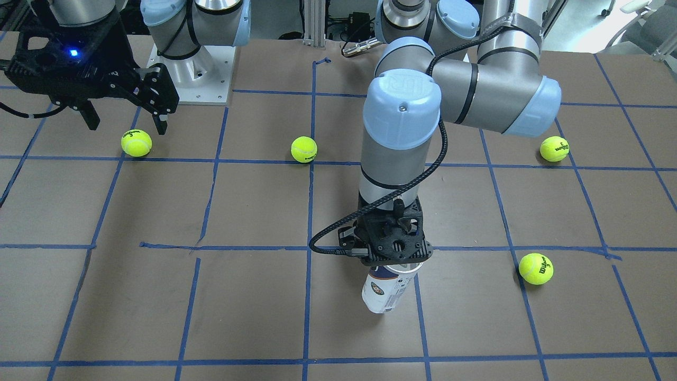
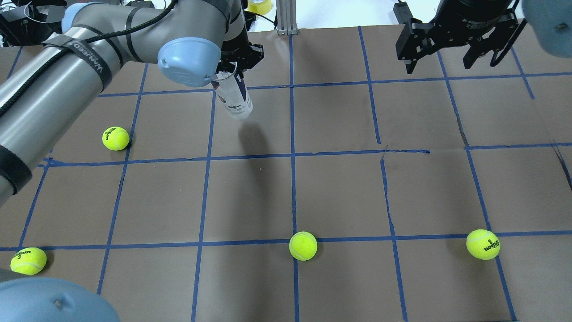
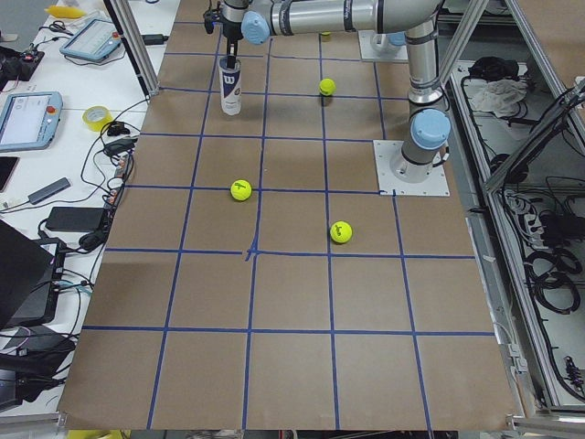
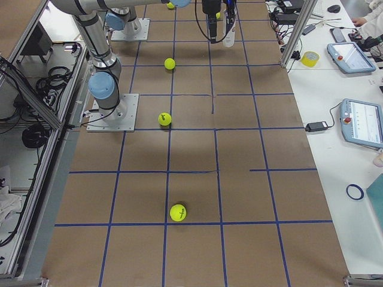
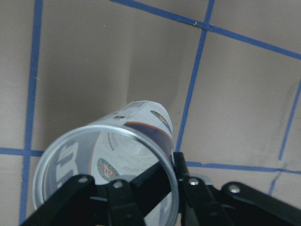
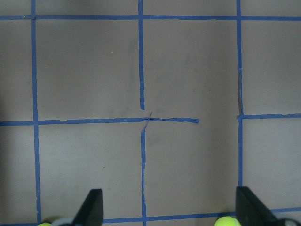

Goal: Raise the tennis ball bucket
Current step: 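Lower the upright can onto the table with the left gripper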

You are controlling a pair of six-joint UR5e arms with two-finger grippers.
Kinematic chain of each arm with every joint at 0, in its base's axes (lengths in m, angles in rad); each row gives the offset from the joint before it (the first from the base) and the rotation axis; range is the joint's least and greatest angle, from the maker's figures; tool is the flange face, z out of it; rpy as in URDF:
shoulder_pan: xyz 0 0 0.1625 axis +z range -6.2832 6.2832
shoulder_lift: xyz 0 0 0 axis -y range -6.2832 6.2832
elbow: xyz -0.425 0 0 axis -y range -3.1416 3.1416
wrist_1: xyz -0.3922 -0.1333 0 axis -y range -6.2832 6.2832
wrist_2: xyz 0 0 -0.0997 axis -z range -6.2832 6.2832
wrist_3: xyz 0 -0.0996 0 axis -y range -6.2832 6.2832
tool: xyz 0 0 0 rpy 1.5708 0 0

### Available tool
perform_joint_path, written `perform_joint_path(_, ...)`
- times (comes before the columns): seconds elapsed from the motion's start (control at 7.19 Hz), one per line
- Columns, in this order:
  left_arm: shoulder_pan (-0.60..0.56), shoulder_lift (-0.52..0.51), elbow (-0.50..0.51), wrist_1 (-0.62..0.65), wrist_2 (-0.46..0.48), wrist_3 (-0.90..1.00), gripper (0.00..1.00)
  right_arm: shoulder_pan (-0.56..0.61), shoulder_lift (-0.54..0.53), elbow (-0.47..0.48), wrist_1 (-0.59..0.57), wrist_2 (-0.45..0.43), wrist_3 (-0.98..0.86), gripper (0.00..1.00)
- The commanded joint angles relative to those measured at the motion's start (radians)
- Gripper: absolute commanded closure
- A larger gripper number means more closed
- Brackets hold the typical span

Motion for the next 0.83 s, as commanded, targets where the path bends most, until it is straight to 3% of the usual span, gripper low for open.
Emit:
perform_joint_path(0.0, -0.021, -0.050, 0.009, 0.035, 0.021, 0.083, 1.00, 0.001, 0.005, 0.003, -0.004, 0.009, 0.000, 0.00)
perform_joint_path(0.42, -0.021, -0.084, 0.010, 0.038, 0.018, 0.176, 1.00, 0.001, 0.005, 0.007, -0.007, 0.010, 0.000, 0.00)
perform_joint_path(0.56, -0.021, -0.084, 0.010, 0.038, 0.018, 0.178, 0.03, 0.001, 0.005, 0.007, -0.008, 0.010, 0.000, 0.00)
perform_joint_path(0.7, -0.017, -0.076, 0.012, 0.037, 0.018, 0.178, 0.00, 0.001, 0.005, 0.007, -0.009, 0.010, 0.000, 0.00)
